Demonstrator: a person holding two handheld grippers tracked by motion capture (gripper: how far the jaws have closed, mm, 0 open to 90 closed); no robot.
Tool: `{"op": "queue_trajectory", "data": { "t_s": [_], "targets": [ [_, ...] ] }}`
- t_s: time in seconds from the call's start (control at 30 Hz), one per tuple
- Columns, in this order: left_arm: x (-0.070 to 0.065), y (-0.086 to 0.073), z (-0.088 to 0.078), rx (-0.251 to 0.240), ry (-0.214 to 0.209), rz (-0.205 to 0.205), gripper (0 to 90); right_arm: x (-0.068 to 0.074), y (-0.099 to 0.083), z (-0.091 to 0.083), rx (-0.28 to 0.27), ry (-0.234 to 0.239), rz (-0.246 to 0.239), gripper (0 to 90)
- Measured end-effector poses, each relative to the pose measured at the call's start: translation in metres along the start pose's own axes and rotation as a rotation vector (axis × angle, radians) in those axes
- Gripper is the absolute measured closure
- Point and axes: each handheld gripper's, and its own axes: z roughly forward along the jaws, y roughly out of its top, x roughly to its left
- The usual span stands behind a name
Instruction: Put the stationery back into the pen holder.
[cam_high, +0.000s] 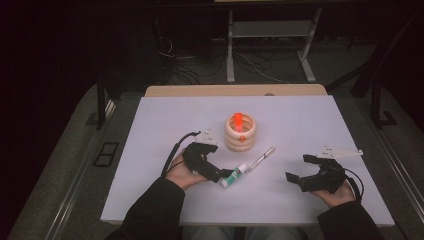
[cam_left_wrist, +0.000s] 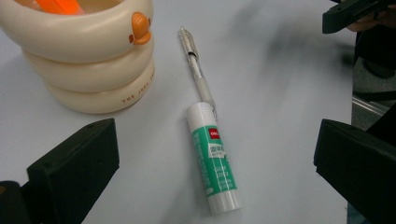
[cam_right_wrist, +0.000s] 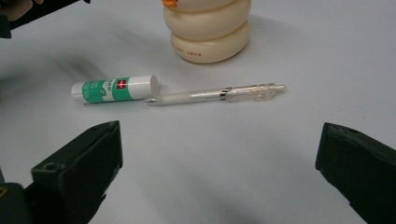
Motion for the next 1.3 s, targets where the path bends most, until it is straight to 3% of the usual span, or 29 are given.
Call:
{"op": "queue_trajectory", "data": {
  "t_s": [0.2,0.67,0.93,1.3],
  "targets": [
    [0.001,0.01,0.008,0.045,-0.004,0.009,0.0,0.001,0.0,0.0,0.001,0.001,-0.002,0.2],
    [0.002,0.024,0.034,0.144,0.009,-0.018,0.0,0.001,0.0,0.0,-0.003,0.002,-0.01,0.2],
    [0.002,0.026,0.047,0.17,0.024,-0.075,0.0,0.002,0.0,0.0,0.002,0.004,-0.006,0.2],
    [0.0,0.023,0.063,0.22,0.029,-0.11,0.0,0.002,0.0,0.0,0.002,0.006,-0.009,0.2]
  ]
}}
